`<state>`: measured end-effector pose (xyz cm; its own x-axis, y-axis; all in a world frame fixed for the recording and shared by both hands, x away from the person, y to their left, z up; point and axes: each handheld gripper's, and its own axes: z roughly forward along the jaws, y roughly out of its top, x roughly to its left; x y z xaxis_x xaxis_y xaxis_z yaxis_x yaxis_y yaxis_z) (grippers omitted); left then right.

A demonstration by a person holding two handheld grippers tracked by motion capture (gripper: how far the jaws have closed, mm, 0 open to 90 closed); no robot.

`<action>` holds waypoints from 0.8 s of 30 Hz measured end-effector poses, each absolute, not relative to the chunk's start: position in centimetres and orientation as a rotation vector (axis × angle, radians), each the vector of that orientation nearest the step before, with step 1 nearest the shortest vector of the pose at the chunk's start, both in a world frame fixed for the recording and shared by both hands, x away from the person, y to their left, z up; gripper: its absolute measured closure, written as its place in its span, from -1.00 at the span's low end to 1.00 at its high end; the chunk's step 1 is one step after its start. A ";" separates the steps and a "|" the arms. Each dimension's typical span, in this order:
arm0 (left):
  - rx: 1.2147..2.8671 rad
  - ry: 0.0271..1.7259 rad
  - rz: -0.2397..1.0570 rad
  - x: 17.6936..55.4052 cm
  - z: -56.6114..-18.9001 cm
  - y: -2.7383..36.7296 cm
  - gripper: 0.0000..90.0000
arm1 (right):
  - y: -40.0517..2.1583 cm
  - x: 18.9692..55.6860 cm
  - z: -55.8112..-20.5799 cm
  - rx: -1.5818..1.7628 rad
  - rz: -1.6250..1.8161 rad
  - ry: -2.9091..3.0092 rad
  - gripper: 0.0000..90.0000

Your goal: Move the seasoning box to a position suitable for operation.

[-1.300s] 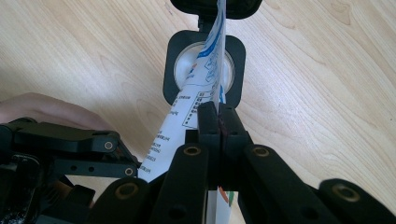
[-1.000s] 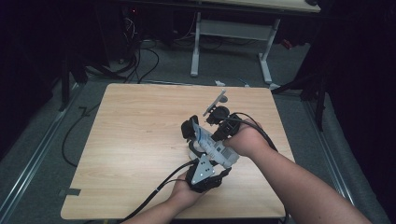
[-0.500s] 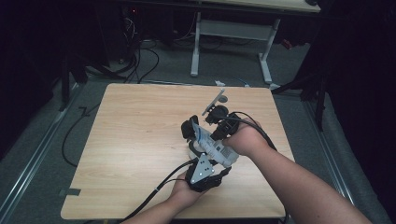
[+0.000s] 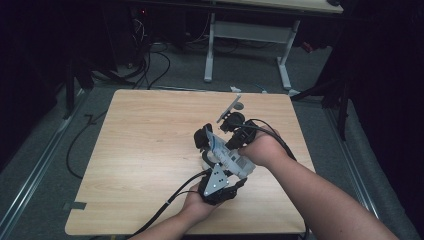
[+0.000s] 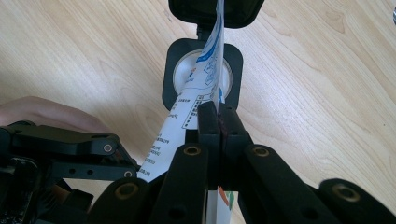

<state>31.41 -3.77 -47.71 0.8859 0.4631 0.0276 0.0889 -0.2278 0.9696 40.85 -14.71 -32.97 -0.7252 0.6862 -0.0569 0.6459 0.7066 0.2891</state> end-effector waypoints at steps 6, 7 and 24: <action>1.779 0.425 0.361 31.5 -47.7 -3.8 0.32 | -14.6 41.1 -33.0 1.070 0.366 2.757 1.00; 1.779 0.426 0.361 31.5 -47.7 -3.8 0.32 | -14.6 41.1 -33.0 1.064 0.366 2.759 1.00; 1.771 0.427 0.357 31.5 -47.6 -3.8 0.32 | -14.5 41.1 -33.0 1.068 0.371 2.757 1.00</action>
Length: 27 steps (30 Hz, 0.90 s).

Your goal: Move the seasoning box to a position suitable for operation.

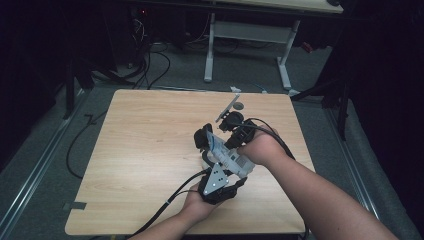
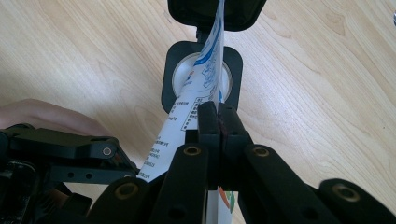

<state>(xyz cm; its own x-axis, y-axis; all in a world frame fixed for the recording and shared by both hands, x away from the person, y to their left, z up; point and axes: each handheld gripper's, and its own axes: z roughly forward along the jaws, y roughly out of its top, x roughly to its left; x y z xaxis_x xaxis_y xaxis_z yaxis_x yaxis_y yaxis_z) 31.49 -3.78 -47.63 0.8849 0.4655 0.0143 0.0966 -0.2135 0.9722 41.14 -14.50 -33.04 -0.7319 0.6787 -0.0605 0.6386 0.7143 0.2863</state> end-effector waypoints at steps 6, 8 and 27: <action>1.769 0.424 0.356 31.4 -47.6 -3.8 0.32 | -14.5 41.1 -33.0 1.060 0.373 2.758 1.00; 1.770 0.423 0.356 31.4 -47.6 -3.8 0.32 | -14.5 41.1 -33.0 1.062 0.374 2.759 1.00; 1.766 0.420 0.359 31.4 -47.5 -3.8 0.32 | -14.5 41.0 -33.0 1.052 0.373 2.761 1.00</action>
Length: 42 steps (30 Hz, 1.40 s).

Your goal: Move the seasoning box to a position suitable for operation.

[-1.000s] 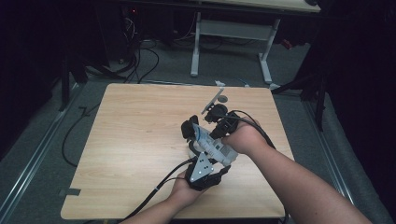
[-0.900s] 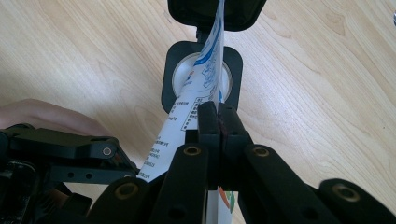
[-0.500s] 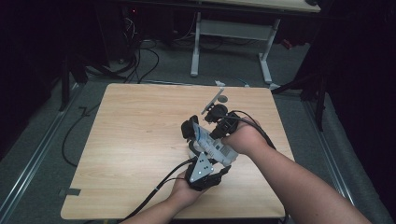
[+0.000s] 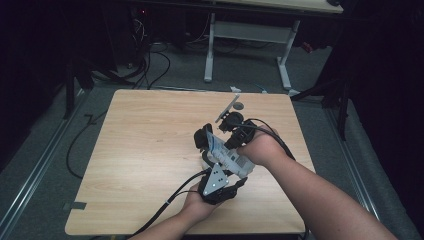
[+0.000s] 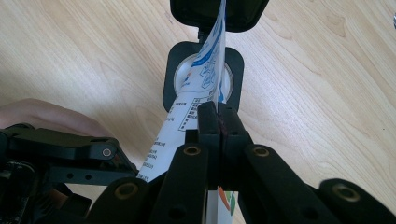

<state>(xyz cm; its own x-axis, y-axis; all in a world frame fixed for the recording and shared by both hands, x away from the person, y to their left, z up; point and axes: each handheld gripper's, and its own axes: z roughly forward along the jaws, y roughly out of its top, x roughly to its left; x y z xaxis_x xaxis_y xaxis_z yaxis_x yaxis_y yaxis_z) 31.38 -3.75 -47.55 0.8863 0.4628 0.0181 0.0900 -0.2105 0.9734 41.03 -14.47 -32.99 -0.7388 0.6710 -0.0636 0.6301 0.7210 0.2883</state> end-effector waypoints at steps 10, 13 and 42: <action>1.765 0.418 0.359 31.4 -47.5 -3.8 0.32 | -14.4 41.0 -33.0 1.051 0.373 2.763 1.00; 1.765 0.417 0.359 31.4 -47.5 -3.8 0.32 | -14.4 41.0 -33.0 1.052 0.374 2.765 1.00; 1.718 0.438 0.329 31.7 -47.3 -4.2 0.32 | -14.2 41.2 -32.7 1.039 0.362 2.751 1.00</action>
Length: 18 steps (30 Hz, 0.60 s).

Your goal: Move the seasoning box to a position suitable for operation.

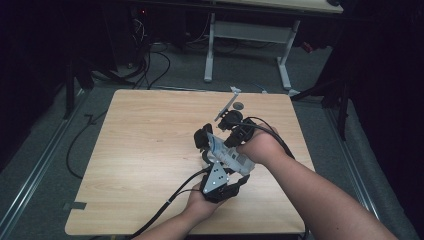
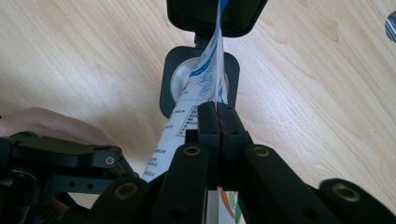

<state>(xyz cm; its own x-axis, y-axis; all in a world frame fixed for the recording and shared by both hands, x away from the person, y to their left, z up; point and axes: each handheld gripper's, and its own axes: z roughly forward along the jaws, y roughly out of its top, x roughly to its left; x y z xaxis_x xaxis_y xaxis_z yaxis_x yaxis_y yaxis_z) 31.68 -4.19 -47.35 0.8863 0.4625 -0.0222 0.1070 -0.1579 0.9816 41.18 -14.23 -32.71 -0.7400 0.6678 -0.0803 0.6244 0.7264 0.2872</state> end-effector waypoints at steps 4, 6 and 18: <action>1.720 0.440 0.336 31.7 -47.2 -4.1 0.32 | -14.2 41.2 -32.7 1.037 0.375 2.751 1.00; 1.721 0.440 0.341 31.8 -47.2 -4.0 0.32 | -14.2 41.2 -32.6 1.037 0.386 2.749 1.00; 1.728 0.438 0.359 31.8 -47.1 -3.8 0.33 | -13.9 41.4 -32.6 1.023 0.379 2.752 1.00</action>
